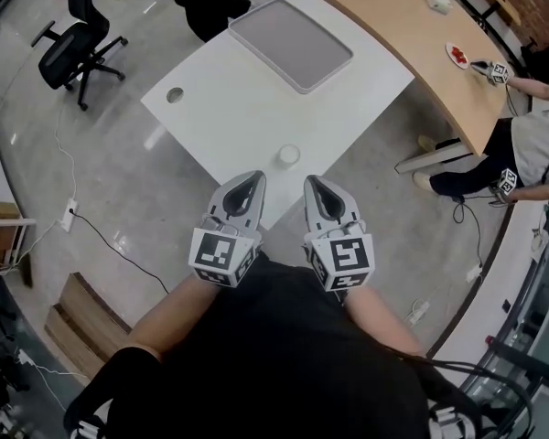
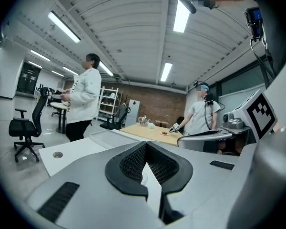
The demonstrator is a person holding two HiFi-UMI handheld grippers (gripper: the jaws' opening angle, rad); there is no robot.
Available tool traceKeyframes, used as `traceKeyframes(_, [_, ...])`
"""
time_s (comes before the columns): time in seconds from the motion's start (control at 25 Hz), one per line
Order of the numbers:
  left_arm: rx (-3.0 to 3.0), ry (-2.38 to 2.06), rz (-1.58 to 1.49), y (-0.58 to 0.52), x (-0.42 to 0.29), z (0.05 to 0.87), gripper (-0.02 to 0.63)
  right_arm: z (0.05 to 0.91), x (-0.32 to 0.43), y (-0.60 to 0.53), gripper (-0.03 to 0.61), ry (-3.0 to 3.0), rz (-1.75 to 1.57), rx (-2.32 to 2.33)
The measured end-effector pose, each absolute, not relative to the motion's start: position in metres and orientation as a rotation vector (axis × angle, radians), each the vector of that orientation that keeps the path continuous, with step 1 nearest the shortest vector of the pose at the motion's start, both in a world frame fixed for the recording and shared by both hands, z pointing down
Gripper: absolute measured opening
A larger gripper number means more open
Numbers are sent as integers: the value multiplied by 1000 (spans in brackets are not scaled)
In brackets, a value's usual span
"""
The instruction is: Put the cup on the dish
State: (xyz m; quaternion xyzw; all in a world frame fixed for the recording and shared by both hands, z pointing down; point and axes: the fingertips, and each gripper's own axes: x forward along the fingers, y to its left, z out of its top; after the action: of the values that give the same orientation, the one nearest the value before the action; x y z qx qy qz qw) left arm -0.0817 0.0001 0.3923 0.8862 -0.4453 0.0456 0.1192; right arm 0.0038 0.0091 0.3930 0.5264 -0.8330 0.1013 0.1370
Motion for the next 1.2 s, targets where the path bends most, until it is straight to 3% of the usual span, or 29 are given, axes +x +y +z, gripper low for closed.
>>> traceKeyframes(0.84, [2541,-1312,296,-92,-63,471,8,484,13,-68,25,-2381,340,1313])
traceKeyframes(1.08, [2506,-1336,372,-108,-54,503,8,522,11,-81,164,-2376,418,1206])
traceKeyframes(1.2, [2497,-1343,398,-114,-55,518,8,542,7,-84,203,-2356,417,1153])
